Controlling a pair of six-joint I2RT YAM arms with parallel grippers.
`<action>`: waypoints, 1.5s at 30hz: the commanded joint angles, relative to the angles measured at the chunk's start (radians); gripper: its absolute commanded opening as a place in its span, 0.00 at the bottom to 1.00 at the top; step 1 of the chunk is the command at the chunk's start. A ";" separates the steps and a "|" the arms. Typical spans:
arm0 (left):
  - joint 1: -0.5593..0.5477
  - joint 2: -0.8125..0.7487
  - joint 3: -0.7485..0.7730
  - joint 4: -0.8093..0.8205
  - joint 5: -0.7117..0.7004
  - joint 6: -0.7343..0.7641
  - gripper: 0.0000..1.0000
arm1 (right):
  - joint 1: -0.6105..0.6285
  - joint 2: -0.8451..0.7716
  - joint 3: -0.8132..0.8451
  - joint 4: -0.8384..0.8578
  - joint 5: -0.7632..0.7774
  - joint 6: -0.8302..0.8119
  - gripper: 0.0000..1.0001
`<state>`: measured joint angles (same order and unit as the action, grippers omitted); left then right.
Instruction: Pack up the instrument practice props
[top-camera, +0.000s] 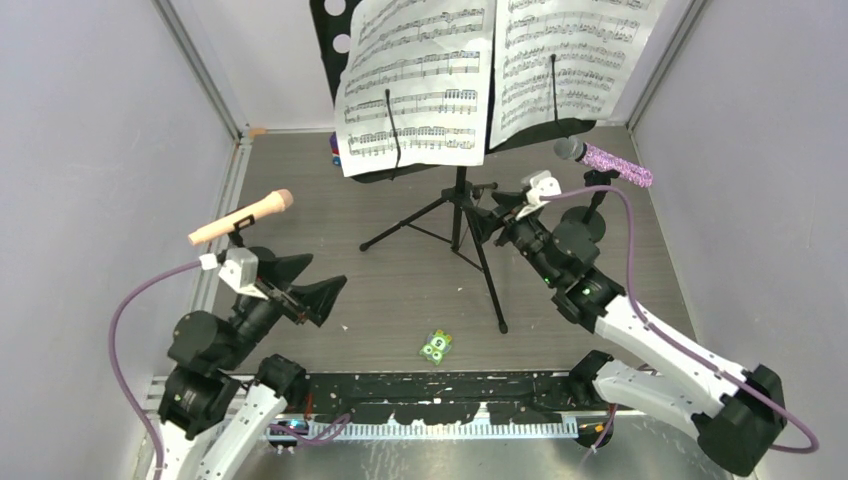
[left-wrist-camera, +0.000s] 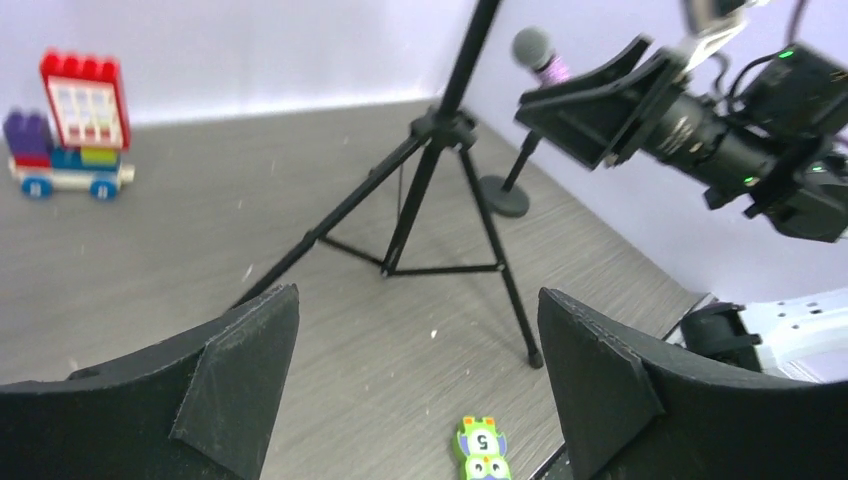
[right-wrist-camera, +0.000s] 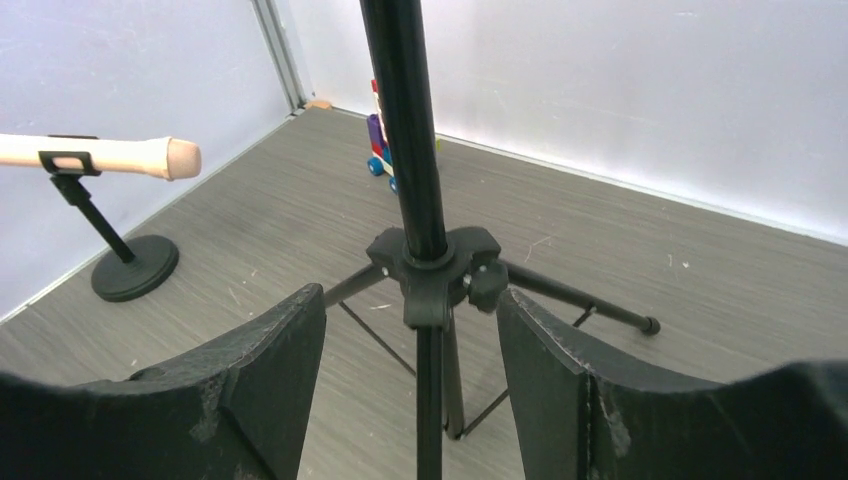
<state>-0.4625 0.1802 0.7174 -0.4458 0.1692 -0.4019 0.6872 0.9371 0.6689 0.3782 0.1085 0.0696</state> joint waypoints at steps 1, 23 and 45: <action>-0.002 0.014 0.132 0.073 0.139 0.099 0.88 | 0.009 -0.125 -0.015 -0.159 0.050 0.062 0.68; -0.002 0.592 0.982 -0.092 0.303 0.338 0.75 | 0.008 -0.438 0.166 -0.785 -0.049 0.334 0.87; -0.001 1.073 1.574 -0.067 0.451 0.594 0.72 | 0.008 -0.469 0.265 -0.887 -0.081 0.373 0.85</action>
<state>-0.4625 1.1469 2.2192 -0.5465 0.6502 0.2344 0.6918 0.4862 0.8864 -0.4992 0.0242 0.4450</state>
